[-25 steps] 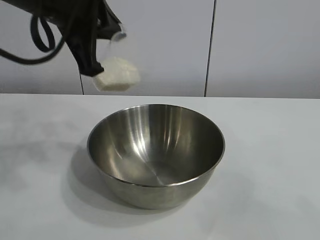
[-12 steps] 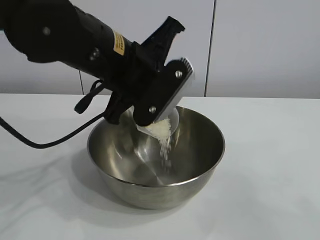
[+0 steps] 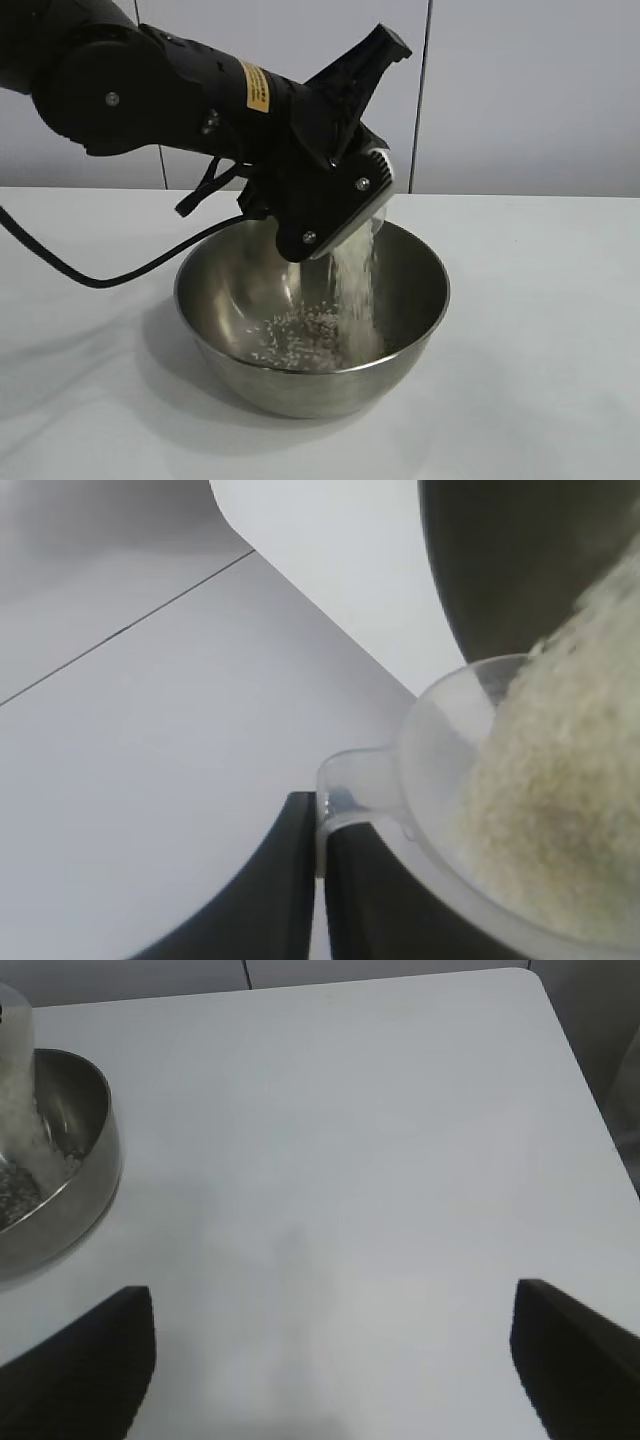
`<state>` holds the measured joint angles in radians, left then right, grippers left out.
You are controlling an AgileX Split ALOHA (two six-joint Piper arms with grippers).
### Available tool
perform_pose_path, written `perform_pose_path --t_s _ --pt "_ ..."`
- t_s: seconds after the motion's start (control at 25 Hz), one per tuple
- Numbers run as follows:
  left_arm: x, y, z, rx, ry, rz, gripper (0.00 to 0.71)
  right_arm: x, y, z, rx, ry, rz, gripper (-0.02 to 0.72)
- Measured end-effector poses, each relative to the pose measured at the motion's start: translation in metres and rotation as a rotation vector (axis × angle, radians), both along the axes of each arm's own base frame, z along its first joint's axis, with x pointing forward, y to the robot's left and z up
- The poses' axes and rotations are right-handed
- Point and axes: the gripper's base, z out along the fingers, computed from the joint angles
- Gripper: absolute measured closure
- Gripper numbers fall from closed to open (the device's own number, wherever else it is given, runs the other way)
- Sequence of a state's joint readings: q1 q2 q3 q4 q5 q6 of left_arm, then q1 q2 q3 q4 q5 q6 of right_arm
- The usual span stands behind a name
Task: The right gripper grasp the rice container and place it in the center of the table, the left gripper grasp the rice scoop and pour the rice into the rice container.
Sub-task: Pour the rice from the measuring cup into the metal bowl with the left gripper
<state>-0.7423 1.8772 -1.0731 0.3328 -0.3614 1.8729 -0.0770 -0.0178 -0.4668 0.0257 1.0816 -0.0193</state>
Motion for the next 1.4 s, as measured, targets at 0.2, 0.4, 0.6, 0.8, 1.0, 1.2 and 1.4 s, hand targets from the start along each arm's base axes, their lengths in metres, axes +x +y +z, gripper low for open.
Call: perform_pose_path --t_s 0.2,0.4,0.6,0.8,1.0,1.2,1.4 --pt "0.0000 -0.0005 0.0010 0.062 -0.091 -0.046 0.698 0.0000 0.0000 -0.0001 0.000 0.001 0.000 0.042" --pt "0.0000 -0.0006 0.0011 0.153 -0.201 -0.101 0.698 0.0000 0.0000 -0.0001 0.000 0.001 0.000 0.042" --pt "0.0001 -0.0011 0.0023 0.166 -0.239 -0.116 0.698 0.0000 0.0000 -0.0001 0.000 0.001 0.000 0.042" --pt "0.0001 -0.0012 0.0027 0.201 -0.286 -0.138 0.698 0.0000 0.0000 -0.0001 0.000 0.001 0.000 0.042" --pt "0.0001 -0.0013 0.0029 0.221 -0.314 -0.151 0.698 0.0000 0.0000 -0.0001 0.000 0.001 0.000 0.042" --pt "0.0003 -0.0012 0.0029 0.219 -0.312 -0.146 0.698 0.0000 0.0000 -0.0001 0.000 0.001 0.000 0.042" --pt "-0.0021 0.0024 -0.0015 0.108 -0.206 -0.075 0.698 0.0000 0.0000 0.0000 0.000 0.000 0.000 0.042"
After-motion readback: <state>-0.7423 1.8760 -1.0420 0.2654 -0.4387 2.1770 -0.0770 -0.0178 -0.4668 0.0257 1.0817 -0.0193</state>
